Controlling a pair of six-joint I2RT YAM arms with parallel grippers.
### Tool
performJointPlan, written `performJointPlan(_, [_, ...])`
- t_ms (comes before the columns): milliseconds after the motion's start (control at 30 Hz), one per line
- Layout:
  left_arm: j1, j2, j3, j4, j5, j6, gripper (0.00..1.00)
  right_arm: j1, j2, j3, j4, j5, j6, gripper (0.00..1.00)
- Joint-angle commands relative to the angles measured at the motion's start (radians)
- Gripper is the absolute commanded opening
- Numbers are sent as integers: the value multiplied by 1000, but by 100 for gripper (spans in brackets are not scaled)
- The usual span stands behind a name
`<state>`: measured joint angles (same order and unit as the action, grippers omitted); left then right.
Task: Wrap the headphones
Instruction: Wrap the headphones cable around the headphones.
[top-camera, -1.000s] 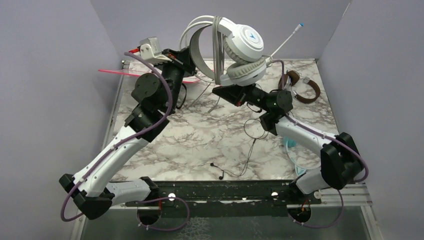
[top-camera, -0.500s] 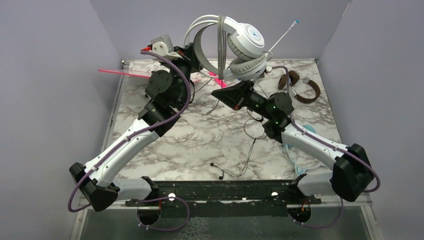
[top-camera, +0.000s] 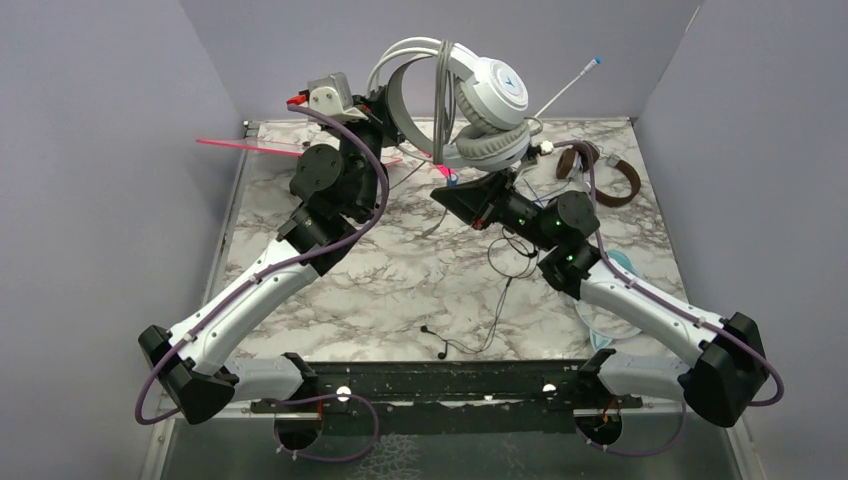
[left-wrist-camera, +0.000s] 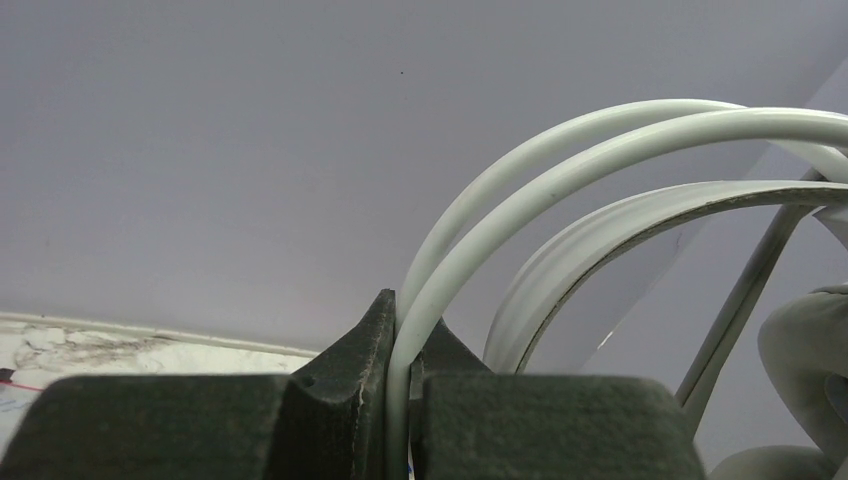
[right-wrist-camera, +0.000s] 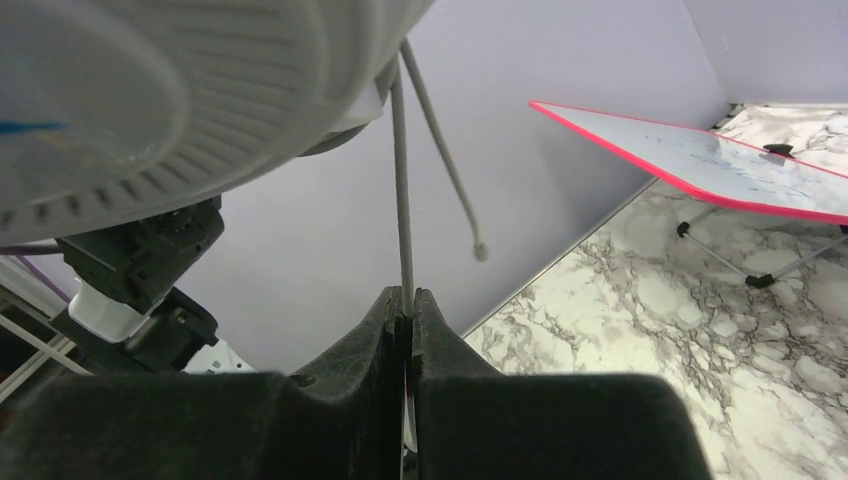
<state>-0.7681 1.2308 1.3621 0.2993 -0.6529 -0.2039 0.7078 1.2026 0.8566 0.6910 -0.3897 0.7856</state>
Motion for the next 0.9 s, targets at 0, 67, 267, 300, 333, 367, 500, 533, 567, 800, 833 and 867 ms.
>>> performJointPlan(0, [10, -23, 0, 191, -68, 13, 0, 37, -49, -31, -110, -22, -55, 9])
performJointPlan(67, [10, -24, -13, 192, -69, -7, 0, 39, -42, -31, -106, -26, -55, 9])
performJointPlan(267, [10, -27, -28, 178, -55, -52, 0, 56, -19, -19, -129, -39, -78, 10])
performJointPlan(300, [10, -39, -32, 170, -52, -68, 0, 58, -22, -21, -144, -29, -93, 11])
performJointPlan(333, [9, -48, -36, 158, -47, -88, 0, 58, -28, -25, -160, -20, -107, 12])
performJointPlan(367, [9, -60, -39, 146, -39, -115, 0, 58, -36, -32, -174, -11, -118, 13])
performJointPlan(500, [9, -107, -39, 125, 45, -220, 0, 58, -67, -52, -172, 5, -109, 18])
performJointPlan(533, [10, -115, -37, 124, 63, -249, 0, 58, -69, -53, -157, 2, -96, 19])
performJointPlan(567, [10, -120, -33, 125, 91, -272, 0, 58, -66, -52, -135, -12, -80, 20])
performJointPlan(800, [10, -117, 20, 135, 200, -250, 0, 58, -79, 22, -229, -31, -94, 25])
performJointPlan(833, [9, -119, 18, 139, 199, -234, 0, 57, -94, 29, -271, -16, -108, 28])
performJointPlan(867, [10, -119, 14, 147, 201, -212, 0, 57, -108, 52, -342, 4, -124, 32])
